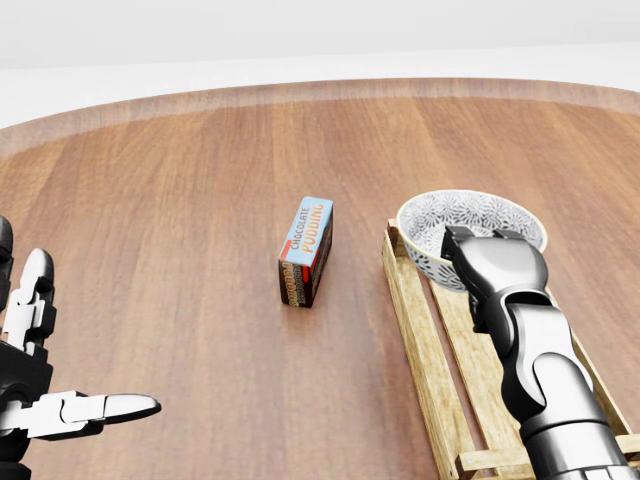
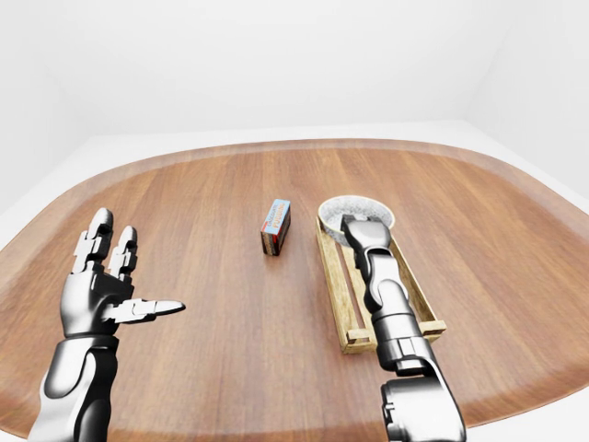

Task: Pick up the bowl on the left and put it in the tray.

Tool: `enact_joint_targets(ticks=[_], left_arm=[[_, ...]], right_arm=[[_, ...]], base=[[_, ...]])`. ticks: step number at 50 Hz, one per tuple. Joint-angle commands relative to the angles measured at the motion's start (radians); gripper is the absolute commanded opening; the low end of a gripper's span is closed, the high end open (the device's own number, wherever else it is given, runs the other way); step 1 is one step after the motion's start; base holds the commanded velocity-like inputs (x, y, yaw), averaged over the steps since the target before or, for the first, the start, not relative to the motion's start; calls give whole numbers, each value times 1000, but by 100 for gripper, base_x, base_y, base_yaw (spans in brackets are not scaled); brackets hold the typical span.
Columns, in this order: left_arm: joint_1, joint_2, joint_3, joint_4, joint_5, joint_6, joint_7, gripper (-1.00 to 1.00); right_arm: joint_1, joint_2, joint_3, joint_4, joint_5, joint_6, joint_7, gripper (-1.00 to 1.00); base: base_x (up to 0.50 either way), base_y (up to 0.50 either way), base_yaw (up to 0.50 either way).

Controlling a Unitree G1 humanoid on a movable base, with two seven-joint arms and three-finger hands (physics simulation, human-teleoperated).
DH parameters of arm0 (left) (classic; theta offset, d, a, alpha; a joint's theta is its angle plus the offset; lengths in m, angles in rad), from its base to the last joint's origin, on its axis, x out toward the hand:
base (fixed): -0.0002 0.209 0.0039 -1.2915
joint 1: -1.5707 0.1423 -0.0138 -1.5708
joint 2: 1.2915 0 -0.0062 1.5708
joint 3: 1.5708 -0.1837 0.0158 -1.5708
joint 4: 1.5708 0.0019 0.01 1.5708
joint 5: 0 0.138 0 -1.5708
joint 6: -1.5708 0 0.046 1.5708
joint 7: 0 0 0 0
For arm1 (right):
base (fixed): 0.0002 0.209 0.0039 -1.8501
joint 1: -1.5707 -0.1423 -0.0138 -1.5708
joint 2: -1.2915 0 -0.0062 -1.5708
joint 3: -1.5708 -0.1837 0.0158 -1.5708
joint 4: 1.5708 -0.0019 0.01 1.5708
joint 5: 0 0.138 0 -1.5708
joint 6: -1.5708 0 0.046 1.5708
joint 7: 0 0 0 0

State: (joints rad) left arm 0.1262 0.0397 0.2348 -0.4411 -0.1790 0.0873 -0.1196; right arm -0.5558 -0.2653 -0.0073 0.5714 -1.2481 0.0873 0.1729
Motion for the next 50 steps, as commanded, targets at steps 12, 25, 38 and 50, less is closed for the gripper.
enact_joint_targets(ticks=[12, 25, 38, 50], left_arm=[[-5, -12, -42, 83, 38, 0, 10, 100], [-4, -13, -41, 79, 38, 0, 9, 100], [-3, -14, -47, 80, 43, 0, 10, 100], [-1, -14, -45, 79, 40, 0, 8, 100]], right_arm=[[-12, -11, 21, 158, -49, 0, -129, -100], [-23, -13, 33, 237, -37, 0, -170, -100], [-37, -14, 42, 289, -23, 0, -190, -100], [-75, -4, 68, 436, -14, 0, -276, -100]], base=[[0, 0, 0], [0, 0, 0], [0, 0, 0], [0, 0, 0]])
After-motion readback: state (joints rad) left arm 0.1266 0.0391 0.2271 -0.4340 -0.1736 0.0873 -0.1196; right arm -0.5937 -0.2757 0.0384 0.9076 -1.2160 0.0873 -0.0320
